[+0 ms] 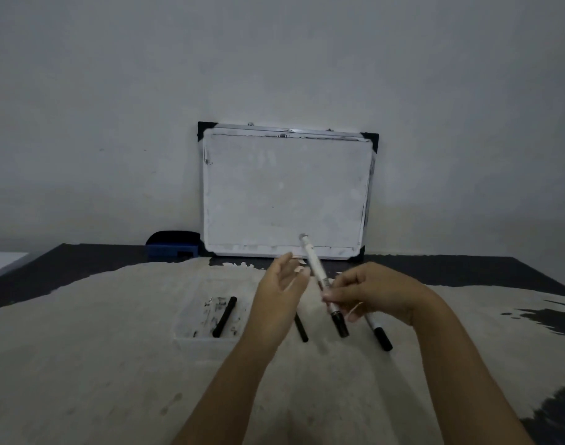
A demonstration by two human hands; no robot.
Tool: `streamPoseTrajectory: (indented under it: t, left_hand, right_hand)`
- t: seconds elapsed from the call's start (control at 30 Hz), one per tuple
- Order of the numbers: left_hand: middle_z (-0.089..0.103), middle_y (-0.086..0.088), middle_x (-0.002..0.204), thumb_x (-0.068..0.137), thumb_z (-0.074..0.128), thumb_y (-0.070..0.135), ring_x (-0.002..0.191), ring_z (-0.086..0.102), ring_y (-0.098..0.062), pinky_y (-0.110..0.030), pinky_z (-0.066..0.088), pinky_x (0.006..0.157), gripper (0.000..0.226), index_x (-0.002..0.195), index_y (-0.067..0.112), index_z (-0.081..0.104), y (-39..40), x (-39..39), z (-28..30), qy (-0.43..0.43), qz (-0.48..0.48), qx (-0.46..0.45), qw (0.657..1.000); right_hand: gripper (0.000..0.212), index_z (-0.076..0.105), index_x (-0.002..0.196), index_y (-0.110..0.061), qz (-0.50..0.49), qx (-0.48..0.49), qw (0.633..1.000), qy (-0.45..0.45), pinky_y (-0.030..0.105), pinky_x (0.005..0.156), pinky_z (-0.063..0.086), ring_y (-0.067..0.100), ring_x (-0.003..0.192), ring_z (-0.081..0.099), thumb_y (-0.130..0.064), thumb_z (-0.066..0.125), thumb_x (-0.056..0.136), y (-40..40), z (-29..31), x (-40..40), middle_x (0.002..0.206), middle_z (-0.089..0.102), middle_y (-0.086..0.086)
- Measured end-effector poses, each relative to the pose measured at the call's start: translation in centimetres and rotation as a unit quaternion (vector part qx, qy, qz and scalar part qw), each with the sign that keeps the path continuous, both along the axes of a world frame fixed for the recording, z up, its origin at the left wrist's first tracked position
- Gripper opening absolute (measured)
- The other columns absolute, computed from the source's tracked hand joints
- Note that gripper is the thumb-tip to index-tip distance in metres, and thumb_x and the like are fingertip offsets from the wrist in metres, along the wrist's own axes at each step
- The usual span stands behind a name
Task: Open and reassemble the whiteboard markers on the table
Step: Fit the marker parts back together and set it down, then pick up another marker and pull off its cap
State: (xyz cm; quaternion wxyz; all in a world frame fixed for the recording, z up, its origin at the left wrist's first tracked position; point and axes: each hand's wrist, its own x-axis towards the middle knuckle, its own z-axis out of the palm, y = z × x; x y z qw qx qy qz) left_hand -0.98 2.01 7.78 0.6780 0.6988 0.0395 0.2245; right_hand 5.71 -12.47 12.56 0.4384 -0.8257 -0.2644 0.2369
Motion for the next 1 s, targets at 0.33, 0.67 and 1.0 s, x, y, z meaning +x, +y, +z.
streamPoseTrajectory:
  t: [0.33,0.67,1.0]
  left_hand:
    - [0.034,0.003,0.148,0.094,0.046,0.027,0.135,0.030,-0.010,-0.020,0.022,0.107,0.044,0.136,0.021,0.035,-0.9,0.8,-5.4,0.083,0.032,0.234,0.968]
    - [0.022,-0.003,0.154,0.095,0.042,0.029,0.142,0.018,-0.016,-0.031,0.016,0.118,0.054,0.142,0.013,0.023,-0.5,1.2,-6.8,0.143,0.030,0.289,0.946]
    - [0.025,-0.003,0.153,0.094,0.043,0.029,0.141,0.021,-0.015,-0.032,0.018,0.118,0.053,0.141,0.014,0.026,-0.3,1.2,-7.0,0.136,0.031,0.276,0.951]
  right_hand:
    - [0.034,0.041,0.059,-0.011,-0.356,-0.290,0.871,-0.175,0.023,0.043,0.033,0.019,0.065,0.056,-0.021,0.066,0.080,-2.7,-5.9,5.0,0.064,0.049,0.004]
    - [0.033,0.040,0.062,-0.011,-0.390,-0.274,0.863,-0.168,0.027,0.054,0.039,0.020,0.068,0.054,-0.016,0.065,0.082,-2.5,-7.2,5.2,0.070,0.049,0.005]
    - [0.037,0.052,0.062,-0.006,-0.365,-0.207,0.878,-0.228,0.024,0.050,0.034,0.020,0.057,0.048,-0.035,0.062,0.083,-0.6,-7.2,5.1,0.057,0.043,0.004]
